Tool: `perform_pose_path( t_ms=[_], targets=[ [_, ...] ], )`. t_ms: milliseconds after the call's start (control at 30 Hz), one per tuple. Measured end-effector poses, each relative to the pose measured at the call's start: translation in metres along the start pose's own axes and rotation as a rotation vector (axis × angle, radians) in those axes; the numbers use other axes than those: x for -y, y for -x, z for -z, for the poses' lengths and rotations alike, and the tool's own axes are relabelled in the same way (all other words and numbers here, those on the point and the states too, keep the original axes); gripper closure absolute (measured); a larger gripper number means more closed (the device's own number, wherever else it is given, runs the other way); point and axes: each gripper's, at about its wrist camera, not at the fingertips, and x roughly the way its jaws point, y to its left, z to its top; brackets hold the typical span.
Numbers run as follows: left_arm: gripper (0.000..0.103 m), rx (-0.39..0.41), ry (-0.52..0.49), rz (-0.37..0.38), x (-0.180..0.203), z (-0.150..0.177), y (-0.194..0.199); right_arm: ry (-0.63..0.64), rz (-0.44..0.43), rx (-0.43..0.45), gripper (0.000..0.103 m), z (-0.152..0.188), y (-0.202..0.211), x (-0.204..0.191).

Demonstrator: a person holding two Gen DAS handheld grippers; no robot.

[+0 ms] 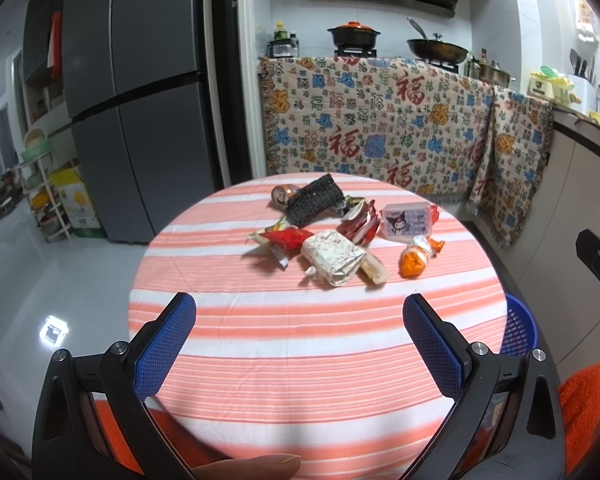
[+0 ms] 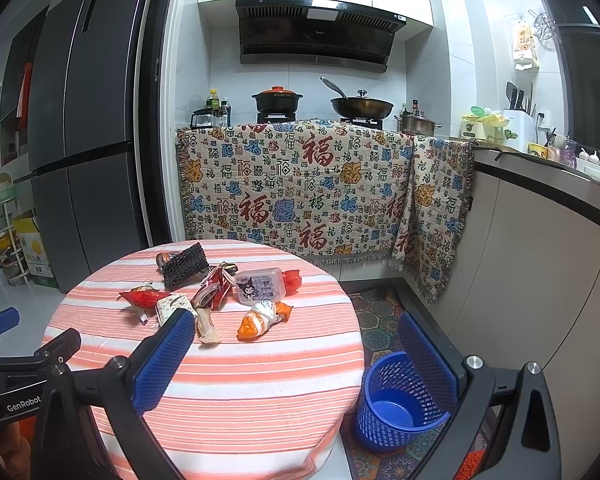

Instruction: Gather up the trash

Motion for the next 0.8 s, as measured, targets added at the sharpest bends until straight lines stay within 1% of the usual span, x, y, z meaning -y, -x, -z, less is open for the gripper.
perform_pose_path(
  t_ms=[400, 800],
  targets=[
    [0.000, -0.011, 0.004, 0.000, -0.0039, -0.0002, -0.0009, 0.004, 0.003, -0.013, 0.000, 0.0015, -0.0039, -0.0018],
    [0.000, -0.039, 0.011, 0.001, -0.0085, -0.0051, -0.0083, 0.008, 0.005, -0.027, 0.000, 0.0029, -0.0096, -0.0038]
  ],
)
